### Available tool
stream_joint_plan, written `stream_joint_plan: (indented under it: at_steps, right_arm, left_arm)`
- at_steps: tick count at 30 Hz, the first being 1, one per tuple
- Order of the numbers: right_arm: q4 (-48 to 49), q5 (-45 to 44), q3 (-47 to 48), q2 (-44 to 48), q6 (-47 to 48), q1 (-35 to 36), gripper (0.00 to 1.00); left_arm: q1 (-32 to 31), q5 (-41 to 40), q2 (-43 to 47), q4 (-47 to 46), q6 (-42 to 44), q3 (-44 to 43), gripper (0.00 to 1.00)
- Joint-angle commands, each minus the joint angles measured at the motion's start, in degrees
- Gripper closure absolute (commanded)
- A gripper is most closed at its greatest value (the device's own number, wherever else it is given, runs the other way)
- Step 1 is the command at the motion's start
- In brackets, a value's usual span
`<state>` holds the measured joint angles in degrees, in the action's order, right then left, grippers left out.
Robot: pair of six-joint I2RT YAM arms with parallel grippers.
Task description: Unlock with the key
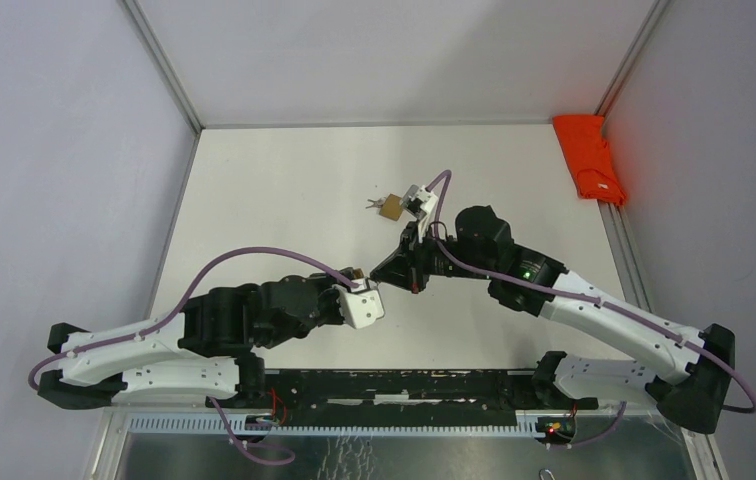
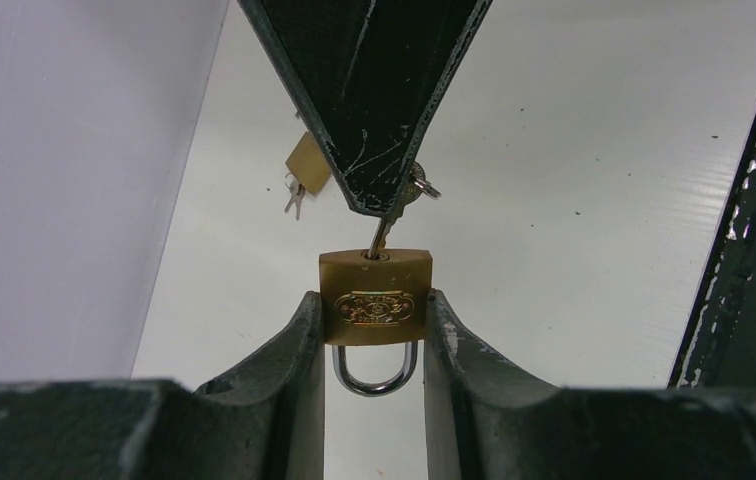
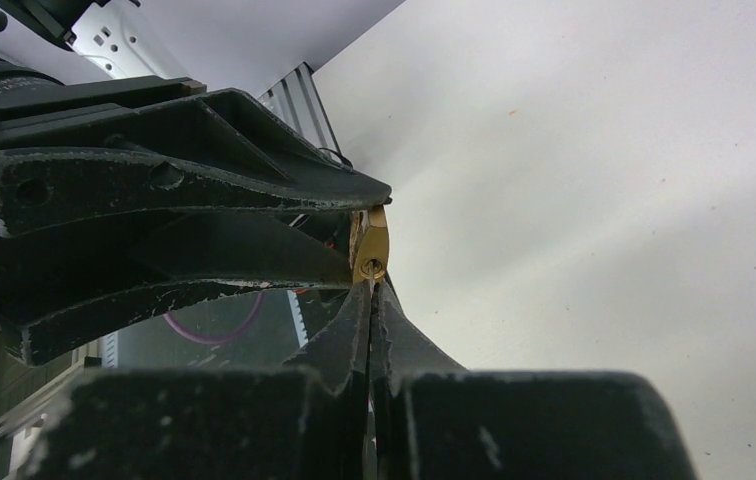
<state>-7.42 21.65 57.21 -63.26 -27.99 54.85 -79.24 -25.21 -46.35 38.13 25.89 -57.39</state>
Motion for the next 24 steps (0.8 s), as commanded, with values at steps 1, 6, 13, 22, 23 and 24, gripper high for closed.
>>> stream_joint_plan:
  at_steps: [1, 6, 13, 22, 23, 24]
  right_arm:
    - [3.08, 1.38, 2.76, -1.20, 0.28, 0.56, 1.00]
    - [3.28, 1.42, 2.90, -1.58, 0.26, 0.60, 1.00]
    - [4.44, 1.77, 2.64, -1.39, 0.11, 0.61, 1.00]
    - [8.90, 4.96, 0.89, -1.72, -1.37, 0.58, 1.00]
    - [9.11, 5.35, 0.72, -1.86, -1.51, 0.61, 1.00]
    - [9.45, 5.46, 0.45, -1.84, -1.71, 0.59, 1.00]
  left_arm:
    - [-0.37, 2.84, 0.20, -4.69, -1.50, -2.72, 0.98]
    - [-0.37, 3.84, -0.17, -5.44, -1.76, -2.41, 0.98]
    - [-0.38, 4.23, -0.82, -5.86, -1.65, -2.29, 0.98]
    - [-0.34, 4.10, -1.02, -7.06, -1.46, -2.42, 0.98]
    - [-0.31, 3.99, -1.03, -7.22, -1.49, -2.51, 0.98]
    - [-0.36, 3.88, -1.04, -7.42, -1.55, -2.55, 0.98]
